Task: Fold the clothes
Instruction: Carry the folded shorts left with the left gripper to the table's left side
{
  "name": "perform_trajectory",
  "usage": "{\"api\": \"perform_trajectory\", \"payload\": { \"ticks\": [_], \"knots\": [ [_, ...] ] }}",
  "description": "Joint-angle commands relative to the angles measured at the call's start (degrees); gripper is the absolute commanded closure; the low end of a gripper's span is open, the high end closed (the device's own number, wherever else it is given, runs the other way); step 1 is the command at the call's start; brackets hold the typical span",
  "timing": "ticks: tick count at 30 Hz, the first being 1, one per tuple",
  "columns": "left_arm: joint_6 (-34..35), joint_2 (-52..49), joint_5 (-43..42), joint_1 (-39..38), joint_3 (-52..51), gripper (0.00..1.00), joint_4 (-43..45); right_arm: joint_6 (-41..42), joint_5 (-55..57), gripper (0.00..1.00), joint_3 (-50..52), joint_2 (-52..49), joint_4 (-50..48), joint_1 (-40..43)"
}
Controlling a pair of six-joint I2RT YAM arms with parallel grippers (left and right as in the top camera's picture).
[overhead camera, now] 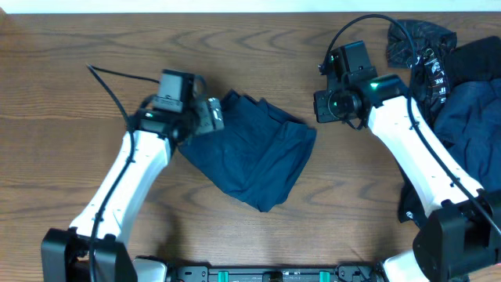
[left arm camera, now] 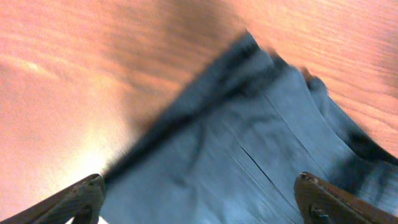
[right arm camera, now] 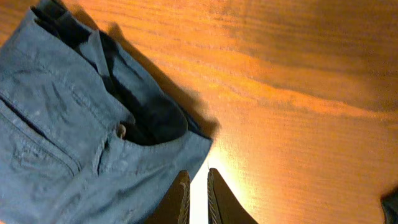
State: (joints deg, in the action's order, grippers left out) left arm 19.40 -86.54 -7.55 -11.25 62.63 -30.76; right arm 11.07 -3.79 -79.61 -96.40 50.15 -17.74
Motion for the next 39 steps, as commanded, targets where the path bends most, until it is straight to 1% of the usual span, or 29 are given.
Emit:
{"api": "perform_trajectory", "payload": {
  "ticks": [1,4,6,8,15,16,19,20,21,22,24,25,26,30,32,34,37,39],
  "knots": [
    [-14.4,-5.62,-5.51,3.08,-0.11,0.0,2.71,-0.39,0.55,0.9,-0.61,0.17,1.62,0.04],
    [-21.62,-10.1,-10.82,3.74,-0.11,0.0,4.33,-0.39,0.35,0.88,-0.61,0.17,2.49,0.04],
    [-27.06,-12.72,-14.82,3.52,-0.11,0.02,4.81,-0.37,0.35,0.87,-0.61,0.17,2.75,0.04],
    [-30.36,-14.86,-17.29,3.19,-0.11,0.02,5.22,-0.37,0.35,0.87,-0.61,0.17,2.93,0.04],
    [-29.64,-21.53,-18.05,3.02,-0.11,0.01,4.37,-0.37,0.35,0.88,-0.59,0.17,3.5,0.04],
    [-29.64,-22.32,-18.64,3.02,-0.11,0.06,4.2,-0.37,0.33,0.88,-0.59,0.17,3.52,0.04],
    [-29.64,-24.02,-21.49,2.95,-0.13,0.32,3.52,-0.37,0.35,0.88,-0.59,0.17,3.69,0.04],
    [-29.64,-24.11,-22.25,2.91,-0.13,0.48,3.21,-0.39,0.35,0.88,-0.59,0.17,3.89,0.04],
    [-29.66,-24.11,-22.49,2.91,-0.13,0.81,3.02,-0.39,0.35,0.88,-0.59,0.17,4.11,0.04],
    [-29.62,-23.93,-22.49,2.93,-0.09,0.94,2.97,-0.39,0.35,0.88,-0.59,0.17,4.35,0.04],
    [-28.46,-23.15,-22.4,3.1,-0.04,0.94,3.02,-0.39,0.37,0.88,-0.59,0.17,4.63,0.04],
    [-27.63,-22.47,-22.05,3.58,0.22,0.94,3.23,-0.39,0.37,0.88,-0.59,0.17,4.76,0.07],
    [-25.33,-21.88,-20.02,4.13,0.63,0.94,3.58,-0.39,0.37,0.88,-0.59,0.17,4.83,0.07],
    [-8.33,-18.82,-4.79,9.27,3.43,0.94,4.13,-0.42,0.37,0.88,-0.59,0.17,5.16,0.07],
    [-1.66,-17.07,-0.57,13.25,4.48,0.94,4.61,-0.39,0.37,0.88,-0.59,0.17,5.49,0.07],
    [3.26,-15.52,1.05,17.66,5.11,0.94,5.73,-0.42,0.39,0.89,-0.59,0.17,5.9,0.07],
    [10.23,-13.68,1.25,26.25,5.22,0.94,7.98,-0.42,0.39,0.89,-0.59,0.17,6.47,0.07],
    [16.04,-13.51,1.2,32.61,5.22,0.94,7.76,-0.42,0.39,0.89,-0.59,0.17,6.84,0.04]
  ]
}}
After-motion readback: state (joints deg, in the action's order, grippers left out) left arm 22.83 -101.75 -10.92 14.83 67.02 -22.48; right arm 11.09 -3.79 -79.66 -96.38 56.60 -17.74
